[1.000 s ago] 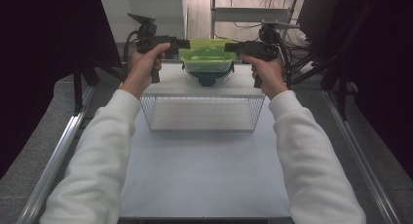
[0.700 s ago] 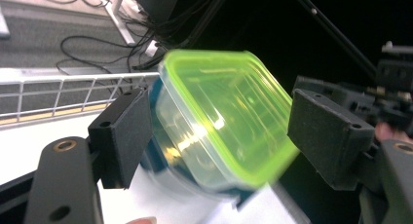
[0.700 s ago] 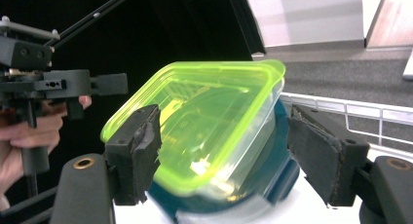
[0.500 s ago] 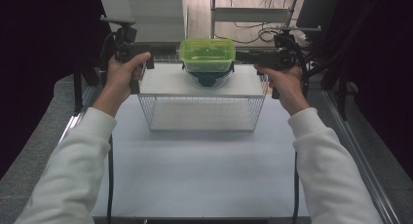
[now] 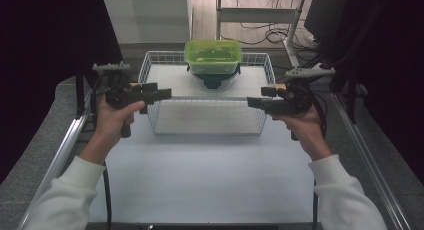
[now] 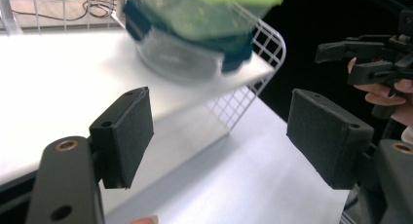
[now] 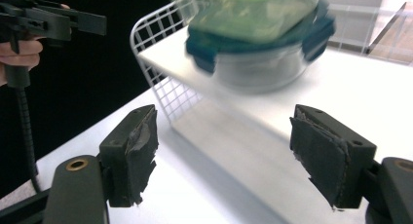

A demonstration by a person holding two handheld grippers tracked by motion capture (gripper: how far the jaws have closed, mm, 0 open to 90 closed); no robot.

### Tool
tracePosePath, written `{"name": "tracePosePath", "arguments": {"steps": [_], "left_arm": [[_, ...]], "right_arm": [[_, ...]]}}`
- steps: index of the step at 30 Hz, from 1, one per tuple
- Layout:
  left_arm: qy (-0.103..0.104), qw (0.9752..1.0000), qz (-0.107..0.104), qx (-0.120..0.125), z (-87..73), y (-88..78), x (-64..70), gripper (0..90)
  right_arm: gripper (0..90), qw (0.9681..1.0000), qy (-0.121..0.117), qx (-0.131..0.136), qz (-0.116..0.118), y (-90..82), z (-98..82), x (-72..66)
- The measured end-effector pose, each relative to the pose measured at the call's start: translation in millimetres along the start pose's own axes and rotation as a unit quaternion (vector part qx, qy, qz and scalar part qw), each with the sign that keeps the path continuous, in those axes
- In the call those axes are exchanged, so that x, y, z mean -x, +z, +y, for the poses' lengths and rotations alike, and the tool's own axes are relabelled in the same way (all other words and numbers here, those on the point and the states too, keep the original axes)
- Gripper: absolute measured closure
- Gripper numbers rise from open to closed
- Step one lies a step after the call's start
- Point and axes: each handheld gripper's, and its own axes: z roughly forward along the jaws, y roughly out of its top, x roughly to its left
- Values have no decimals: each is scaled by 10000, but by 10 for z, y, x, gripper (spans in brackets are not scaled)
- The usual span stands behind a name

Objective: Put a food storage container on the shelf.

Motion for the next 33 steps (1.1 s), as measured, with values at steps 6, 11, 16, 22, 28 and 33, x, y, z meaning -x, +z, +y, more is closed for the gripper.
{"name": "tracePosePath", "arguments": {"steps": [6,11,16,22,28,33], "left_arm": [[66,9996,44,-261,-530,-29,75,243],[89,9984,179,-523,-956,42,64,245],[24,9968,269,-750,-1300,143,31,245],[-17,9913,354,-1266,-1668,336,-16,246],[160,9872,481,-1513,-1816,421,6,245],[156,9871,583,-1482,-1830,404,4,246]], "right_arm": [[245,10000,4,-23,16,-126,-474,-130],[242,9999,63,-148,-19,-195,-863,-125],[241,9986,189,-475,-157,-211,-1200,-8],[241,9958,338,-774,-353,-150,-1600,120],[240,9912,473,-1133,-505,-105,-1899,188],[240,9923,503,-998,-538,-137,-1885,194]]}}
